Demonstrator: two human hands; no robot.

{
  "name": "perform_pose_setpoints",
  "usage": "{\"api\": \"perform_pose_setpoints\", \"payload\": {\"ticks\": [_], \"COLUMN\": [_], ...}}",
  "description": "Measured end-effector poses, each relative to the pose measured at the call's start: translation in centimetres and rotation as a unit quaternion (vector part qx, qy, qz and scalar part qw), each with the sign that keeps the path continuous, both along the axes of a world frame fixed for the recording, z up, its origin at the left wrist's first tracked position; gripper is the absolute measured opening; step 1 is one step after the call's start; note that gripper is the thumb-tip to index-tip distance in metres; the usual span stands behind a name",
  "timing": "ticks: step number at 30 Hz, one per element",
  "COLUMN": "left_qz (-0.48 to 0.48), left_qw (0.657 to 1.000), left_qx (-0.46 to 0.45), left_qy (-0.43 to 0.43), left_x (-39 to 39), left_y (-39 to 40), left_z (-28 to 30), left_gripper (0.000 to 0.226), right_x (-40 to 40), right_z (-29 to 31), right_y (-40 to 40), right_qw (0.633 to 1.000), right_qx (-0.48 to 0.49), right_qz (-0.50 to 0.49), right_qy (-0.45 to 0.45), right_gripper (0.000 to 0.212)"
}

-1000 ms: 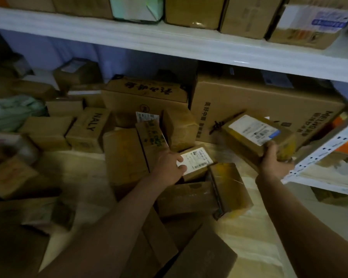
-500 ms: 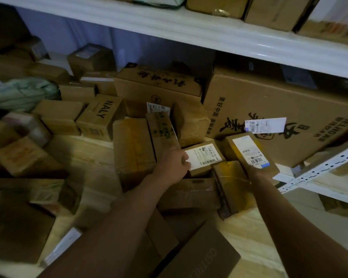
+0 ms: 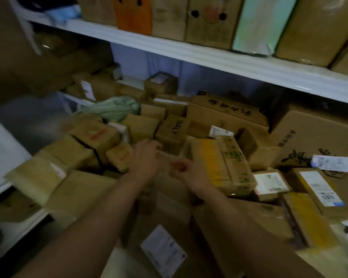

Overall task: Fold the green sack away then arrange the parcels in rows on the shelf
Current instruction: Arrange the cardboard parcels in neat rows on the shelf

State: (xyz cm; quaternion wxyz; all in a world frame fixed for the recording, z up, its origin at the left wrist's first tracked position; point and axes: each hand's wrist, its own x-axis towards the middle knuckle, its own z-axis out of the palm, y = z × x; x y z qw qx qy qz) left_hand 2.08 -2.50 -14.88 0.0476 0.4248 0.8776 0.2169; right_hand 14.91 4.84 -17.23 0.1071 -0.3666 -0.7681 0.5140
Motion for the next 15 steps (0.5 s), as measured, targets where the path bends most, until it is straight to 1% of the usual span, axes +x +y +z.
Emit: {"api": "perform_pose_setpoints", "payload": {"ticks": [2, 4, 6, 7, 8, 10, 13, 15], "left_qz": [0.079, 0.169, 0.222, 0.239, 0.253, 0.273, 0.286, 0.276], "left_qw": [0.996, 0.983, 0.966, 0.959, 0.953, 0.947, 0.948, 0.948], "left_qx": [-0.009, -0.066, -0.13, -0.143, -0.139, -0.105, -0.06, -0.061], "left_qy": [0.032, 0.016, -0.023, -0.054, -0.093, -0.135, -0.123, -0.146], "left_x": [-3.8, -7.4, -10.3, -11.2, -11.8, -12.1, -11.6, -11.4], "left_y": [-3.2, -6.5, -9.5, -10.9, -12.0, -13.4, -13.7, -13.5], "left_z": [0.9, 0.8, 0.2, -0.1, -0.6, -1.1, -0.5, -0.4], "left_gripper": [0.033, 0.043, 0.062, 0.072, 0.081, 0.092, 0.099, 0.1], "right_x": [-3.5, -6.0, -7.4, -7.7, -7.8, -7.7, -7.1, -6.5], "right_z": [-0.6, -1.7, -3.4, -4.4, -4.9, -5.7, -5.5, -5.1], "right_y": [-2.3, -4.0, -5.1, -5.6, -6.2, -6.7, -6.3, -5.5], "right_qw": [0.992, 0.965, 0.936, 0.924, 0.917, 0.913, 0.908, 0.9], "right_qx": [0.051, 0.102, 0.127, 0.143, 0.161, 0.197, 0.252, 0.262], "right_qz": [0.108, 0.193, 0.224, 0.223, 0.214, 0.18, 0.082, 0.009], "right_qy": [-0.048, -0.146, -0.24, -0.275, -0.297, -0.309, -0.325, -0.347], "right_gripper": [0.051, 0.08, 0.104, 0.109, 0.11, 0.099, 0.08, 0.073]}}
